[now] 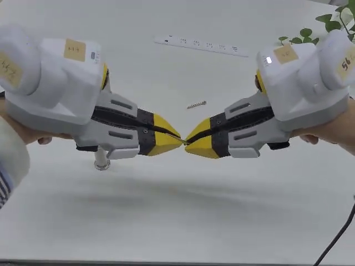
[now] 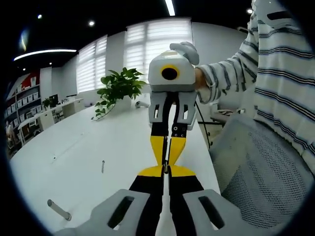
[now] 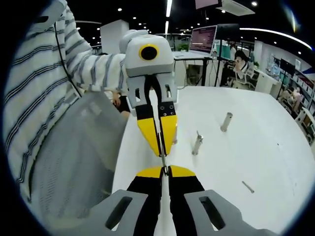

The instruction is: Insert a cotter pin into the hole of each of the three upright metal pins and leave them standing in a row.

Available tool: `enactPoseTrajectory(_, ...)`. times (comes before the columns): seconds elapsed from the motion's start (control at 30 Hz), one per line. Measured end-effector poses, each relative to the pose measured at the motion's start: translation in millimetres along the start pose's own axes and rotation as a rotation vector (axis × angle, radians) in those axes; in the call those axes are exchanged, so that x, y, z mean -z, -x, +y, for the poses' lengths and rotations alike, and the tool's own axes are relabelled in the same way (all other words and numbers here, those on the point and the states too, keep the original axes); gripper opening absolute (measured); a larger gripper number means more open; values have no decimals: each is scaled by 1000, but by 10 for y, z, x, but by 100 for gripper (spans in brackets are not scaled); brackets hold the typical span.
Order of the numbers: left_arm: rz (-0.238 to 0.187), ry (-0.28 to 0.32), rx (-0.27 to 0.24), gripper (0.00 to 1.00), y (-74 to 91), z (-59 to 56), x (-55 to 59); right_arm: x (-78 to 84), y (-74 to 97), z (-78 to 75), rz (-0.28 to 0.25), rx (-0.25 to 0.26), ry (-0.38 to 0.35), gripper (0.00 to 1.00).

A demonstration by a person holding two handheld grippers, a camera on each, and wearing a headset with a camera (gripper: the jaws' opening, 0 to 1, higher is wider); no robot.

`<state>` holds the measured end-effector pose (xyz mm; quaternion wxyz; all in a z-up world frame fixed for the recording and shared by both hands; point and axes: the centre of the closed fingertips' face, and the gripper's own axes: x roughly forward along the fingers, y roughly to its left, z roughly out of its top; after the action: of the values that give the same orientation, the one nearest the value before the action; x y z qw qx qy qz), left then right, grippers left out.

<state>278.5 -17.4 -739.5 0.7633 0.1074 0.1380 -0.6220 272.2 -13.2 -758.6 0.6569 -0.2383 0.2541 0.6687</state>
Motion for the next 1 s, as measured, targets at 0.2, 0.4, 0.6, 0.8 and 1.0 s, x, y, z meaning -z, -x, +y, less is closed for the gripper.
enactPoseTrajectory(0.2,14,6,-1,0,-1,2,43,14,-1,5,18,-2,21,5)
enactPoseTrajectory(0.4,24,14,8,1,7,-24,79,23,-18,27,39,-14,45,4)
enactPoseTrajectory(0.6,28,23,6,1,23,-38,93,18,-20,48,41,-26,37,4)
enactPoseTrajectory(0.8,40,13,-15,6,46,-7,130,31,-20,25,65,-16,39,4)
enactPoseTrajectory(1.0,70,2,-99,23,202,155,239,83,-34,-8,107,-2,42,4)
